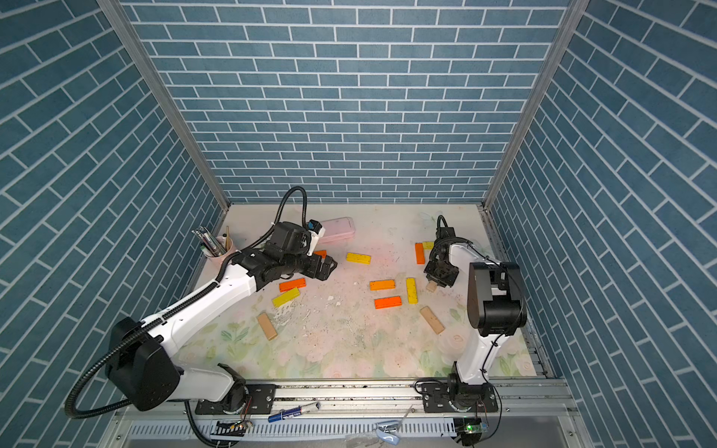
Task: Assemble the number 6 with building blocks
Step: Pick up the building block from the center of the board.
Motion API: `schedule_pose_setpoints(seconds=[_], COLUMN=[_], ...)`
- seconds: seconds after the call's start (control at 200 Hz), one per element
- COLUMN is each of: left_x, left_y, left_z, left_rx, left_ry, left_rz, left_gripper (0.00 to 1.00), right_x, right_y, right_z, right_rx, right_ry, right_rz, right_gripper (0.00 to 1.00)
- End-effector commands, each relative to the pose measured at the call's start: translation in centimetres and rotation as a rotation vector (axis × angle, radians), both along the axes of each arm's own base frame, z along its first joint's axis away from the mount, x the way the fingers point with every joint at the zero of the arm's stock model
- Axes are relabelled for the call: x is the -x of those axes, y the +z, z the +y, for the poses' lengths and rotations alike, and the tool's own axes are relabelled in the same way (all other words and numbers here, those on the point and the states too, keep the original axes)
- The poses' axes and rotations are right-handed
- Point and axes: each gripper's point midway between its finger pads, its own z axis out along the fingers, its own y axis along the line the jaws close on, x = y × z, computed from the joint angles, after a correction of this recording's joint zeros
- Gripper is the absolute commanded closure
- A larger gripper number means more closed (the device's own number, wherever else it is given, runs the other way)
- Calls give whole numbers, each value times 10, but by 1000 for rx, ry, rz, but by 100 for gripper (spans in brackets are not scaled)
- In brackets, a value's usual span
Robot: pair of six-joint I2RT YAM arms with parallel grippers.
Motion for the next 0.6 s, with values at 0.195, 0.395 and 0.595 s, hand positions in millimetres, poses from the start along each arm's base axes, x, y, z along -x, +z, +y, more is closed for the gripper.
schedule_pose_setpoints(seconds=[0.195,0.395,0.595], left_x=[1,2,1], left_y=[4,-2,-8], left_z=[-3,-6,-8], left_rx=[5,-3,-11], left_ry=[-7,-15,-24], left_rz=[-5,5,18], left_gripper=[1,1,1], right_x=[16,17,17], right_y=[4,-5,-8], right_z=[25,30,30], right_rx=[-35,5,22], right_ry=[286,410,468], right_rz=[39,94,97], right_gripper=[74,73,73])
